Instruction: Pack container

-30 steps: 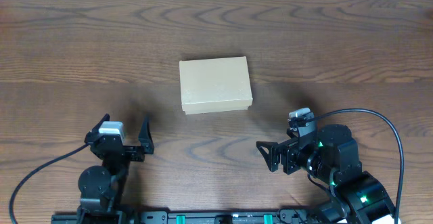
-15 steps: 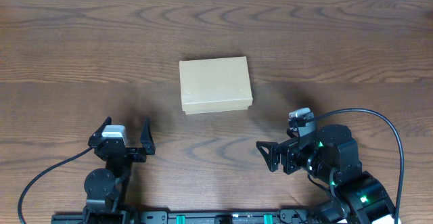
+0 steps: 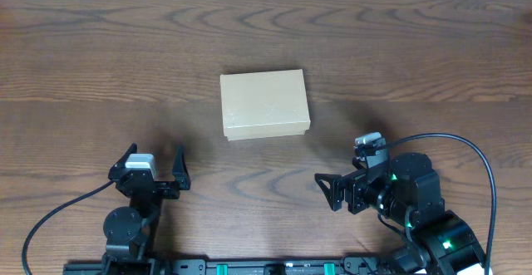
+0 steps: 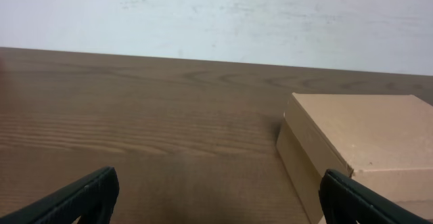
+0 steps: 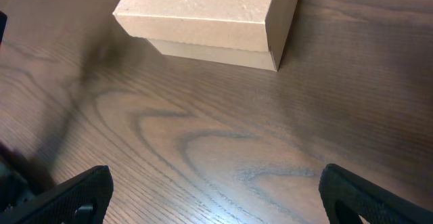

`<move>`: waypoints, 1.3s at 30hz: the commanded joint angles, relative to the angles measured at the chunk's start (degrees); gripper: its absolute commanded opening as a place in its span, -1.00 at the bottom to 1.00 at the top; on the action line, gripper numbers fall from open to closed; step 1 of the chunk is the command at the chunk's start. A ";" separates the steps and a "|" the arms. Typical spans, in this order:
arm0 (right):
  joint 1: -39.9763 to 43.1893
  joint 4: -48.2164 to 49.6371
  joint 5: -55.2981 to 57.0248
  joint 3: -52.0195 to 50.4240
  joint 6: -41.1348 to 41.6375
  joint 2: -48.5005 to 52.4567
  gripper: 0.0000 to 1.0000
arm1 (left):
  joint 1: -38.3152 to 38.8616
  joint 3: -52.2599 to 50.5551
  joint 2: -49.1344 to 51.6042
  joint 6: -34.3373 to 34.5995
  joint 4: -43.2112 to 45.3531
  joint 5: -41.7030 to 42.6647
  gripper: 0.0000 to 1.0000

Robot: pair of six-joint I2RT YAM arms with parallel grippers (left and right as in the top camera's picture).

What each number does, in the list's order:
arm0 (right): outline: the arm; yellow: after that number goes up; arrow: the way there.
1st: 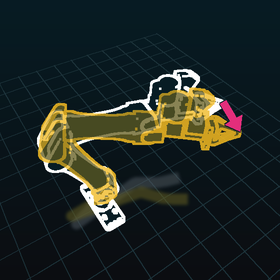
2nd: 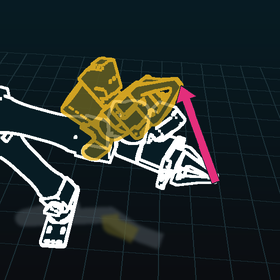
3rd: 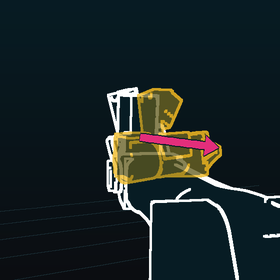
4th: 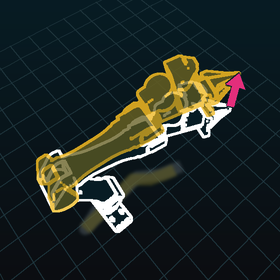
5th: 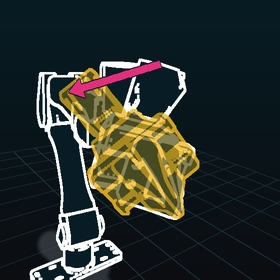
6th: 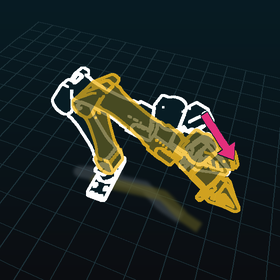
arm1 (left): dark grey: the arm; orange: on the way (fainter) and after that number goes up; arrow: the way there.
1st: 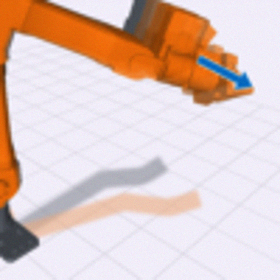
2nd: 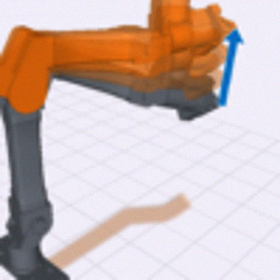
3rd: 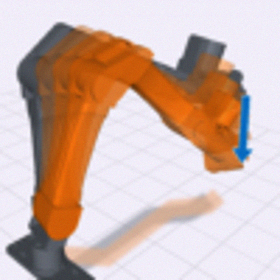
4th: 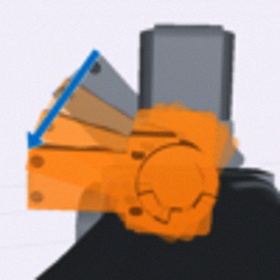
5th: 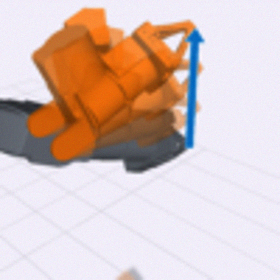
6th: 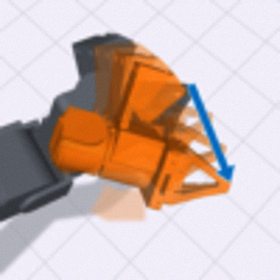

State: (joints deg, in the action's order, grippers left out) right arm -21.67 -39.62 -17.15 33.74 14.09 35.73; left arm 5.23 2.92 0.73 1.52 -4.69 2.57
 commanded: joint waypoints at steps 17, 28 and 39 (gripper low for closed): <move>-0.48 -3.04 1.16 0.20 0.48 -0.09 0.99 | -0.44 -2.16 -0.44 0.20 -0.59 -0.68 0.91; -0.52 4.20 9.62 -6.03 -4.81 -13.16 0.98 | -0.44 -2.16 -0.44 0.20 -0.59 -0.68 0.91; -0.48 20.46 9.53 -24.17 -17.14 -30.14 0.99 | -0.44 -2.16 -0.44 0.20 -0.59 -0.68 0.91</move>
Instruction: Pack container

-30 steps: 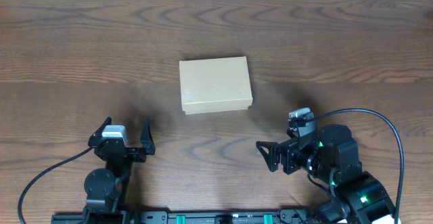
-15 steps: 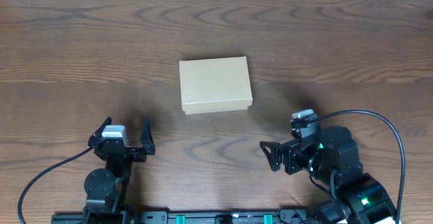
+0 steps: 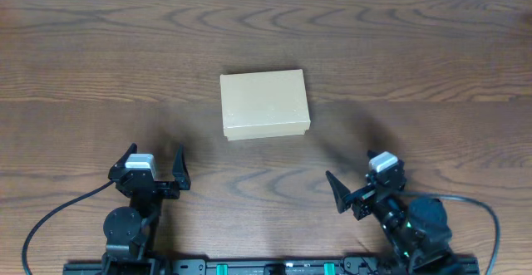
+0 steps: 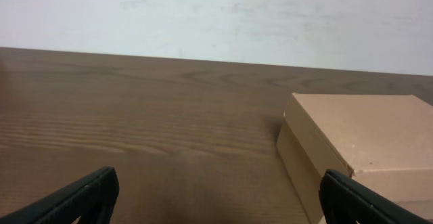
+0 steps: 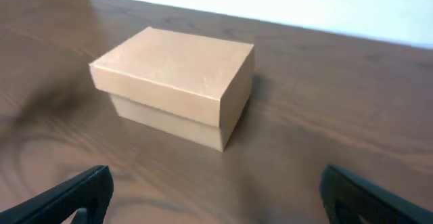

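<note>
A closed tan cardboard box [image 3: 264,103] with its lid on rests in the middle of the brown wooden table [image 3: 416,51]. The left wrist view has the box [image 4: 358,139] at the right, the right wrist view has it [image 5: 177,82] ahead and left of centre. My left gripper [image 3: 151,169] sits open near the front left edge, nothing between its fingers. My right gripper [image 3: 364,192] sits open near the front right edge, also empty, angled toward the box. Both are well short of the box.
A pale wall [image 4: 216,14] bounds the far side of the table. A black rail [image 3: 266,267] runs along the front edge between the two arm bases. Cables loop beside each arm.
My right arm has drawn back toward the front edge and lowered, its gripper now further right and nearer the base. The box shows farther off in its view. Left arm unchanged.
</note>
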`<move>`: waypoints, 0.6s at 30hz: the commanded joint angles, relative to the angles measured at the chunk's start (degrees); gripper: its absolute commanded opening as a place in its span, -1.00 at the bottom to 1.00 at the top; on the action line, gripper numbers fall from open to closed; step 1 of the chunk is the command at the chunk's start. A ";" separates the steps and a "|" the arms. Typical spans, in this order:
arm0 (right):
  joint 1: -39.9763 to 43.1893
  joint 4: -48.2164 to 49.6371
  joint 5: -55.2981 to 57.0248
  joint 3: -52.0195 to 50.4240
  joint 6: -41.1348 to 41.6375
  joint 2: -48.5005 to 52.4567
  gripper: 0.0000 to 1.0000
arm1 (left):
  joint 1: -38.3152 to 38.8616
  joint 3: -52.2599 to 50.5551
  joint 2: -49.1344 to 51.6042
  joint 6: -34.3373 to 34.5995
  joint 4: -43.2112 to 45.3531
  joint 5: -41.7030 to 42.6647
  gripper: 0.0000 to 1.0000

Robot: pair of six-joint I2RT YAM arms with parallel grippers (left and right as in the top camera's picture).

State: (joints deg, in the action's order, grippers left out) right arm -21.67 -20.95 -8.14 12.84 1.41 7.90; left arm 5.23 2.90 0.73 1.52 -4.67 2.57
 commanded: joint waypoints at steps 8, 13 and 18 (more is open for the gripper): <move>-0.48 8.13 0.35 -8.79 -6.91 -7.63 0.98 | -0.44 -2.14 -0.44 0.20 -0.61 -0.68 0.91; -0.48 8.15 0.02 -8.83 -6.82 -7.63 0.98 | -0.44 -2.14 -0.44 0.20 -0.61 -0.68 0.91; -0.48 8.13 0.02 -8.83 -6.82 -7.58 0.98 | -0.44 -2.14 -0.44 0.20 -0.61 -0.68 0.91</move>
